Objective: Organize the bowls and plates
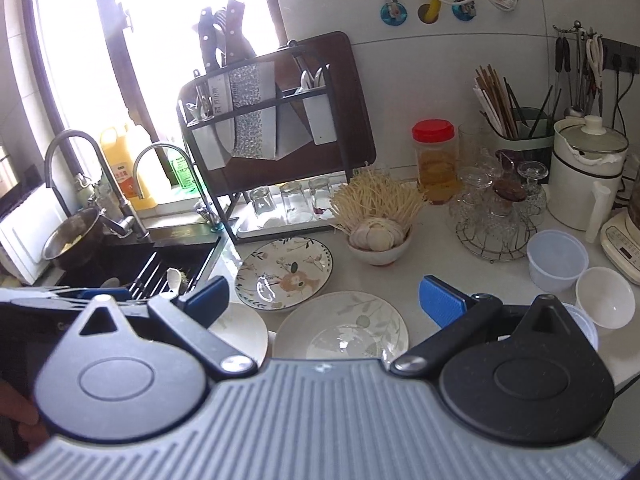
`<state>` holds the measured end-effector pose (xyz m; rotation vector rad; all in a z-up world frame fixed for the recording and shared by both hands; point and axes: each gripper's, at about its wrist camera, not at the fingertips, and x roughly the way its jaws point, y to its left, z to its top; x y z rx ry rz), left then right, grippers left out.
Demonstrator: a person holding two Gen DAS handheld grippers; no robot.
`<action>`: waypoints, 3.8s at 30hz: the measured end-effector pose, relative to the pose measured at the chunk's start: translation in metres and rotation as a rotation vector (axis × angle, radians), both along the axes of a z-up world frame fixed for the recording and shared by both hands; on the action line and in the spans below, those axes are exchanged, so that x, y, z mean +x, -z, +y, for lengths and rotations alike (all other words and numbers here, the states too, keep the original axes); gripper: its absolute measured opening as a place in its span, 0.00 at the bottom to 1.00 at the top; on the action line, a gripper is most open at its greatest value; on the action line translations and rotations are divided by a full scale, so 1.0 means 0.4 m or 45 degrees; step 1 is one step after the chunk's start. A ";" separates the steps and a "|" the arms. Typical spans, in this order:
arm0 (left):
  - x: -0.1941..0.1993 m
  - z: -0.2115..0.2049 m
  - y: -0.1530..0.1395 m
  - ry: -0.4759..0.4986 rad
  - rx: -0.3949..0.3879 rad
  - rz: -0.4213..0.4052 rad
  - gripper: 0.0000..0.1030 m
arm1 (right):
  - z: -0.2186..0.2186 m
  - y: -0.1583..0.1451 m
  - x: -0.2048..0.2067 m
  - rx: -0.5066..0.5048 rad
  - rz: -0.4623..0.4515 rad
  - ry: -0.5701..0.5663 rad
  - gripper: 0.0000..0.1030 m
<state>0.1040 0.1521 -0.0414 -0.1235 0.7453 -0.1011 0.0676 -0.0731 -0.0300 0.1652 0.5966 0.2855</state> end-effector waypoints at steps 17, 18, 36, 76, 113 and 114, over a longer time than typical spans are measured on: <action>0.095 0.273 0.072 -0.028 0.045 0.120 0.95 | 0.212 0.089 0.093 0.117 0.151 0.035 1.00; 0.098 0.289 0.082 -0.033 0.045 0.129 0.95 | 0.222 0.096 0.096 0.122 0.162 0.034 1.00; 0.146 0.481 0.309 -0.179 0.012 0.365 0.95 | 0.331 0.272 0.169 0.232 0.544 -0.112 0.74; 0.315 0.475 0.456 0.062 -0.141 0.501 0.10 | 0.321 0.480 0.277 0.259 0.778 0.117 0.14; 0.337 0.220 0.232 0.070 -0.144 0.308 0.10 | 0.063 0.306 0.314 0.294 0.519 0.012 0.14; 0.340 0.207 0.239 0.070 -0.145 0.308 0.10 | 0.052 0.309 0.316 0.293 0.517 0.017 0.14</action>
